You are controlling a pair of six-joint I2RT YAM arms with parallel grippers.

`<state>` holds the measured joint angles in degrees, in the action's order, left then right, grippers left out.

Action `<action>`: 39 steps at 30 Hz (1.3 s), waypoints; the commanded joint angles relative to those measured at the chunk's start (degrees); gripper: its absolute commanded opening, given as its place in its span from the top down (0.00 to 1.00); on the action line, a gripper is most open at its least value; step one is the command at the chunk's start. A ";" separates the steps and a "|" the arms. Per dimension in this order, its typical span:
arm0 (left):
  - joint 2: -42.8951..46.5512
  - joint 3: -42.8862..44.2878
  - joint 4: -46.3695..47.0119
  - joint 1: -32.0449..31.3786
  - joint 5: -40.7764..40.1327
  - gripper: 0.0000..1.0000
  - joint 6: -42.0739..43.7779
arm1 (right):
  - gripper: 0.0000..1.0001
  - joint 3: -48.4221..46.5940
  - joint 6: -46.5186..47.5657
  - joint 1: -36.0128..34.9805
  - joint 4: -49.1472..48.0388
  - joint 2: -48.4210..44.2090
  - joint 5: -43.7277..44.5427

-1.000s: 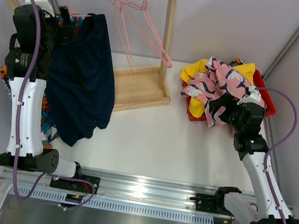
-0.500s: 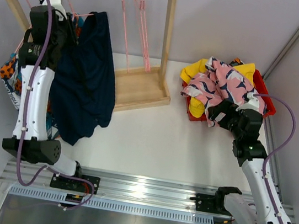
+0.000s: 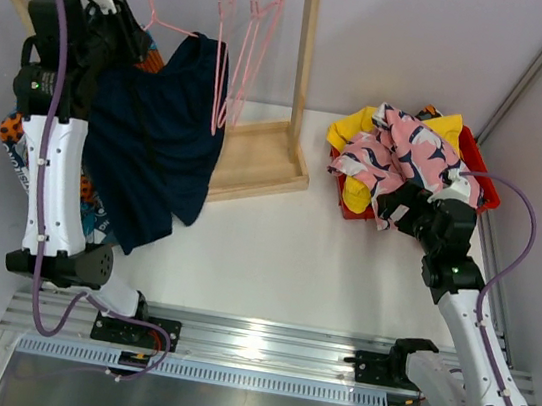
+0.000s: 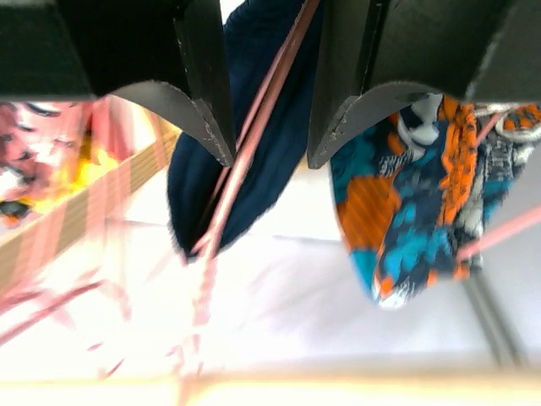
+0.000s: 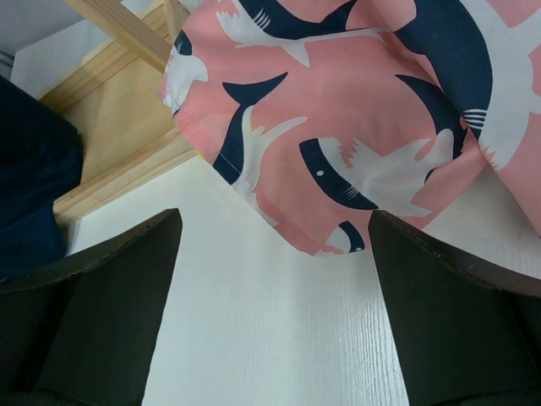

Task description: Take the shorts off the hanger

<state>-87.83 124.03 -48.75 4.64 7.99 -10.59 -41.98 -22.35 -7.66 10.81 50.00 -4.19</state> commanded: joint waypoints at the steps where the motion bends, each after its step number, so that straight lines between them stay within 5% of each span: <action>1: 0.56 10.07 2.52 0.10 7.38 1.00 -2.06 | 0.01 -0.30 -0.50 -0.25 -1.93 -1.92 -0.30; 5: 3.53 8.52 3.48 0.10 9.23 1.00 -2.77 | 0.01 -0.65 -0.33 -0.42 -0.97 -3.06 0.05; 14: 17.16 -11.14 11.30 0.01 8.54 1.00 -2.51 | 0.01 -3.63 -0.33 -0.51 0.26 -4.56 -1.09; 30: 1.80 -3.53 7.27 0.01 14.51 1.00 -1.10 | 0.01 -4.78 0.64 -0.60 2.03 -5.18 0.41; 32: 0.13 -2.48 6.83 0.01 15.04 0.89 -0.93 | 0.00 -4.52 0.64 -0.60 1.50 -4.91 0.32; 33: -0.23 -2.39 6.39 0.01 15.21 0.64 -0.84 | 0.01 -4.43 0.73 -0.60 1.41 -4.82 0.41; 35: -1.02 -1.60 6.21 0.01 15.74 0.37 -0.75 | 0.01 -3.99 0.82 -0.60 1.06 -4.56 0.41; 39: -2.60 2.00 5.86 0.01 16.97 0.18 -0.84 | 0.00 -3.20 0.99 -0.60 0.53 -4.29 0.58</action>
<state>-90.76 120.62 -44.51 4.86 21.52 -11.57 -45.32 -22.22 -7.94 13.43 45.67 -4.36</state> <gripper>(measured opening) 0.789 0.993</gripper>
